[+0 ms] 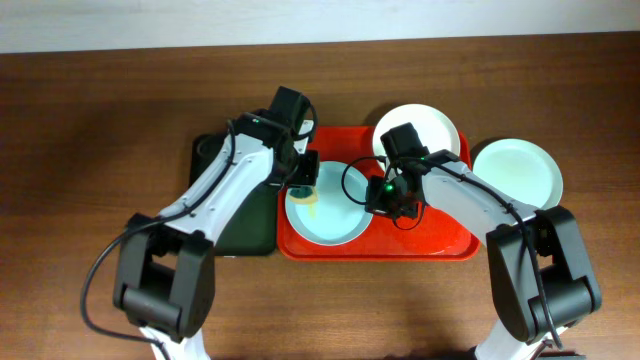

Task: Clean dirty plates on tray and stack at the side
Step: 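Scrub the light blue plate with the sponge while right gripper holds it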

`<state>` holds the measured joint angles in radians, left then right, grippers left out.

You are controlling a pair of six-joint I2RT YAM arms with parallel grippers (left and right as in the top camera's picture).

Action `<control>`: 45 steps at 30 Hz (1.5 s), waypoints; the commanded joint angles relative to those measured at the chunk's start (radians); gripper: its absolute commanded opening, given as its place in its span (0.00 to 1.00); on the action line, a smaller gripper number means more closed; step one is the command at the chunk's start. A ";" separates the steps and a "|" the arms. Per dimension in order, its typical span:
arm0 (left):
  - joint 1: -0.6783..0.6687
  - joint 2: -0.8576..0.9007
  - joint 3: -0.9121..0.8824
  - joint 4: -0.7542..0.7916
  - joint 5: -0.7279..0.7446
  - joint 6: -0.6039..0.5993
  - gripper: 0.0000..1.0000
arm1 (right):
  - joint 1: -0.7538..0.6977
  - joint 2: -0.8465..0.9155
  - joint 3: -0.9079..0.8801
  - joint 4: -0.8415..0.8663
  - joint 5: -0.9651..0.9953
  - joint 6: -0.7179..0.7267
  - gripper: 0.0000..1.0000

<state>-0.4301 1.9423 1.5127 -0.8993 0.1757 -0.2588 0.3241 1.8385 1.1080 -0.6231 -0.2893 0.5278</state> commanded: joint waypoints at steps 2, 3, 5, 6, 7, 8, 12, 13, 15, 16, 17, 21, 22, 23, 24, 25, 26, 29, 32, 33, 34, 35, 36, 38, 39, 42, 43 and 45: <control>-0.020 0.097 0.005 0.019 -0.007 -0.050 0.00 | 0.004 -0.001 0.002 0.000 0.012 0.005 0.04; -0.019 0.112 0.005 0.031 -0.008 -0.056 0.00 | 0.004 -0.001 0.002 0.000 0.012 0.005 0.04; -0.020 0.132 0.005 0.045 -0.008 -0.056 0.00 | 0.004 -0.001 0.002 0.000 0.013 0.005 0.04; -0.020 0.141 0.005 0.051 -0.008 -0.056 0.00 | 0.004 -0.001 0.002 0.000 0.013 0.005 0.04; -0.020 0.153 0.005 0.058 -0.013 -0.058 0.00 | 0.004 -0.001 0.002 0.000 0.013 0.005 0.04; -0.020 0.162 0.004 0.058 -0.026 -0.069 0.00 | 0.004 -0.001 0.002 0.000 0.013 0.005 0.04; -0.029 0.214 0.005 0.054 -0.029 -0.071 0.00 | 0.004 -0.001 0.002 0.000 0.013 0.005 0.04; -0.035 0.229 0.005 0.053 -0.029 -0.070 0.00 | 0.004 -0.001 0.002 0.000 0.013 0.005 0.04; -0.051 0.260 0.004 0.053 -0.021 -0.070 0.00 | 0.004 -0.001 0.002 0.000 0.013 0.005 0.04; -0.057 0.270 0.005 0.053 -0.014 -0.069 0.00 | 0.004 -0.001 0.002 0.000 0.013 0.005 0.04; -0.066 0.277 0.004 0.052 -0.003 -0.069 0.00 | 0.004 -0.001 0.002 0.000 0.012 0.005 0.04; -0.080 0.267 0.007 0.050 0.059 -0.038 0.00 | 0.004 -0.001 0.001 0.003 0.013 0.005 0.04; -0.079 0.259 0.009 0.049 0.069 -0.036 0.00 | 0.004 -0.001 0.001 0.003 0.013 0.005 0.04; -0.076 0.245 0.010 0.049 0.077 -0.036 0.00 | 0.004 -0.001 0.001 0.003 0.013 0.005 0.04; -0.075 0.233 0.010 0.049 0.082 -0.036 0.00 | 0.004 -0.001 0.001 0.003 0.013 0.005 0.04; -0.071 0.213 0.010 0.050 0.092 -0.036 0.00 | 0.004 -0.001 0.001 0.003 0.013 0.005 0.04; -0.069 0.185 0.010 0.050 0.100 -0.036 0.00 | 0.004 -0.001 0.001 0.003 0.013 0.005 0.04; -0.069 0.101 0.010 0.050 0.098 -0.036 0.00 | 0.004 -0.001 0.001 0.003 0.013 0.005 0.04; -0.069 0.053 0.010 0.050 0.087 -0.036 0.00 | 0.004 -0.001 0.001 0.003 0.013 0.005 0.04; -0.069 0.045 0.010 0.050 0.082 -0.036 0.00 | 0.004 -0.001 0.001 0.002 0.013 0.005 0.04; -0.069 0.039 0.010 0.050 0.062 -0.036 0.00 | 0.004 -0.001 0.001 0.002 0.012 0.005 0.04; -0.069 0.038 0.010 0.050 0.035 -0.036 0.00 | 0.004 -0.001 0.001 0.002 0.013 0.005 0.04; -0.069 0.039 0.010 0.046 0.009 -0.036 0.00 | 0.004 -0.001 0.001 0.002 0.012 0.005 0.04; -0.069 0.040 0.004 0.042 -0.043 -0.037 0.00 | 0.004 -0.001 0.001 0.000 0.013 0.005 0.04; -0.069 0.040 0.002 0.039 -0.068 -0.037 0.00 | 0.004 -0.001 0.001 0.000 0.012 0.005 0.04; -0.069 0.040 -0.024 0.043 -0.122 -0.040 0.00 | 0.004 -0.001 0.001 0.000 0.012 0.005 0.04; -0.069 0.040 -0.040 0.052 -0.127 -0.040 0.00 | 0.004 -0.001 0.001 0.000 0.013 0.005 0.04; -0.069 0.040 -0.089 0.090 -0.127 -0.041 0.00 | 0.004 -0.001 0.001 0.000 0.013 0.005 0.04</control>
<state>-0.4992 2.0010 1.4940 -0.8459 0.1020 -0.3096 0.3241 1.8385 1.1076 -0.6235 -0.2680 0.5274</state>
